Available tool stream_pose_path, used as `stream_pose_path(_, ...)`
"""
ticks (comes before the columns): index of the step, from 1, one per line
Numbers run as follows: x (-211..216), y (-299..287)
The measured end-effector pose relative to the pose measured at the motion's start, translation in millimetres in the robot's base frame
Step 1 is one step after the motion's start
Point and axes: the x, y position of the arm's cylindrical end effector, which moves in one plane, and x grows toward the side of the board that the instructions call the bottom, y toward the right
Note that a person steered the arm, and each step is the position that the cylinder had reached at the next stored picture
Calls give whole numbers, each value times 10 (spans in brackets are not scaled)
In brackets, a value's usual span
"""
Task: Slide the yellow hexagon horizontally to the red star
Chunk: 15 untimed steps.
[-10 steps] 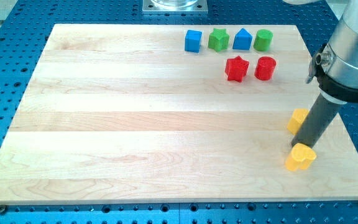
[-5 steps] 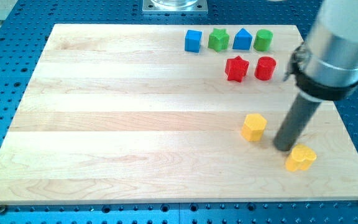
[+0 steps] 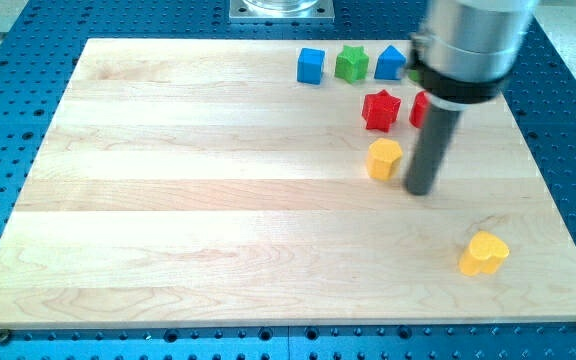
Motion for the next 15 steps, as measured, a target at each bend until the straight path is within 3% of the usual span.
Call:
stream_pose_path(1, -219, 36)
stream_pose_path(2, -354, -602)
stream_pose_path(3, -52, -711)
stream_pose_path(4, -113, -923)
stream_pose_path(5, -559, -926)
stream_pose_path(9, -762, -1075)
stream_pose_path(11, -589, -1402)
stream_pose_path(12, -853, -1446)
stream_pose_path(14, -784, -1383)
stream_pose_path(15, -586, -579)
